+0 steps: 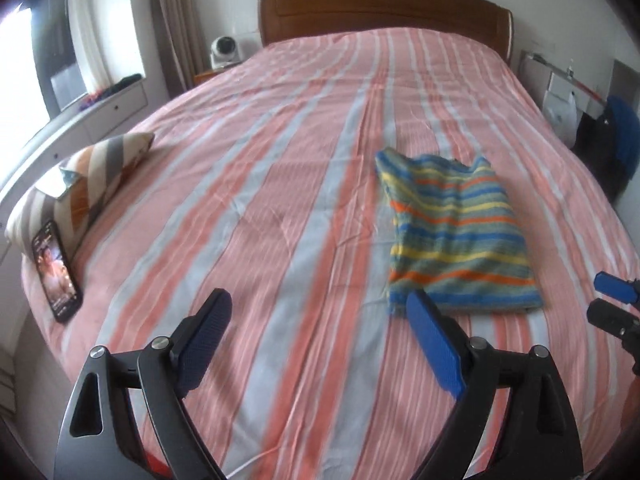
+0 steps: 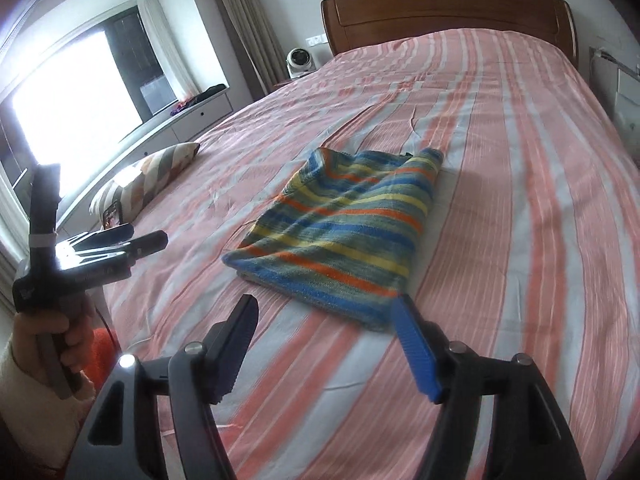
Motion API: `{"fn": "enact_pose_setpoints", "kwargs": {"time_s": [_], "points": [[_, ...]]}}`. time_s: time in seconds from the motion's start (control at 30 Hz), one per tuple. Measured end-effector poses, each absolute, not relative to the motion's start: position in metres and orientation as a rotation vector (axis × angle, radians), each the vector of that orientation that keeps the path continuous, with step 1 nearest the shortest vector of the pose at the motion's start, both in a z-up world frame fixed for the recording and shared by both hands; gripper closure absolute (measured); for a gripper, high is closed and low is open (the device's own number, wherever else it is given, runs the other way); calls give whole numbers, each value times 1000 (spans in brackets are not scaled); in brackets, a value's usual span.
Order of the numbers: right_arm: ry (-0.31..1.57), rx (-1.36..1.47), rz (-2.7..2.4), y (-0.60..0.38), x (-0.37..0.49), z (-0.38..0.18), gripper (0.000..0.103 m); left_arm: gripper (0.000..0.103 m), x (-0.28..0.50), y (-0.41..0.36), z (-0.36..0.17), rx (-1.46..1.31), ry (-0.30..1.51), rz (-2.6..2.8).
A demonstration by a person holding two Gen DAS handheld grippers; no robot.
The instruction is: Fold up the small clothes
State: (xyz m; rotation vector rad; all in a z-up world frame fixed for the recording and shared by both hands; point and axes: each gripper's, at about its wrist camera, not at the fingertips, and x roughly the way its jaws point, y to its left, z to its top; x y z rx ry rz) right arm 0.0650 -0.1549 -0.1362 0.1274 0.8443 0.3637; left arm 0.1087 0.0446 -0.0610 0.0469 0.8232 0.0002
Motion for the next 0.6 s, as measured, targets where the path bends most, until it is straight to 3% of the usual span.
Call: {"fn": "enact_pose_setpoints", "kwargs": {"time_s": [0.17, 0.43, 0.6], "points": [[859, 117, 340, -155, 57, -144, 26, 5, 112, 43, -69, 62, 839, -3], [952, 156, 264, -172, 36, -192, 25, 5, 115, 57, -121, 39, 971, -81], [971, 215, 229, -191, 41, -205, 25, 5, 139, 70, -115, -87, 963, -229]]}}
